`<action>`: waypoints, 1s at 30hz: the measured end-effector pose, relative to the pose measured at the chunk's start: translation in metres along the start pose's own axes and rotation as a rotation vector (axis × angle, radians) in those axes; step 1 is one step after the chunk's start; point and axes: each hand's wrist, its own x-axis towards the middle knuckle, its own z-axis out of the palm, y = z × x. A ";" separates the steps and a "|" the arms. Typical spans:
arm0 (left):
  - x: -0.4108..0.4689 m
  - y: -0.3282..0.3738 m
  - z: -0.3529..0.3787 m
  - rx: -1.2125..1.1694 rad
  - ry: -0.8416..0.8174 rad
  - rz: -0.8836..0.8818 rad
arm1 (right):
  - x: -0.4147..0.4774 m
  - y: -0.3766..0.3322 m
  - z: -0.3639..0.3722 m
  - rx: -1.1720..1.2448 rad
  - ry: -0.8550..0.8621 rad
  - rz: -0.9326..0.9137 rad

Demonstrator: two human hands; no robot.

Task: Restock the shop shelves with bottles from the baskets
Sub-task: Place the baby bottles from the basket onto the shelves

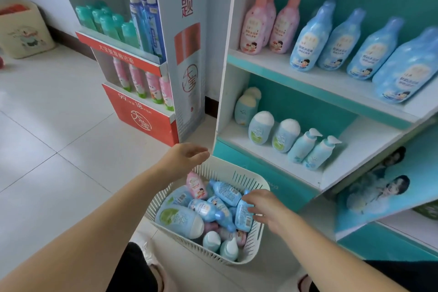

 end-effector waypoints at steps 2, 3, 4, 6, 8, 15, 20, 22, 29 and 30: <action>0.009 -0.004 -0.002 -0.024 0.040 0.000 | 0.008 -0.005 0.003 -0.012 -0.005 -0.004; 0.012 -0.005 -0.003 -0.037 0.059 0.000 | 0.012 -0.006 0.004 -0.019 -0.004 -0.006; 0.016 -0.006 -0.004 -0.053 0.074 0.001 | 0.015 -0.006 0.005 -0.030 -0.003 -0.011; 0.022 -0.006 -0.005 -0.086 0.095 0.011 | 0.021 -0.004 0.008 -0.049 -0.009 -0.014; 0.026 -0.005 -0.007 -0.090 0.100 0.027 | 0.026 0.001 0.013 -0.083 -0.019 0.005; 0.031 -0.004 -0.009 0.050 0.103 0.108 | 0.037 0.023 0.023 -0.297 -0.021 0.033; 0.035 -0.003 -0.007 0.024 0.135 0.096 | 0.039 0.032 0.030 -0.403 -0.060 0.001; 0.036 -0.003 -0.002 0.046 0.105 0.105 | 0.041 0.034 0.032 -0.419 -0.060 -0.001; 0.052 -0.002 0.011 0.088 0.077 0.146 | 0.052 0.044 0.040 -0.689 -0.131 -0.033; 0.054 -0.003 0.012 0.091 0.086 0.151 | 0.054 0.047 0.040 -0.711 -0.153 -0.041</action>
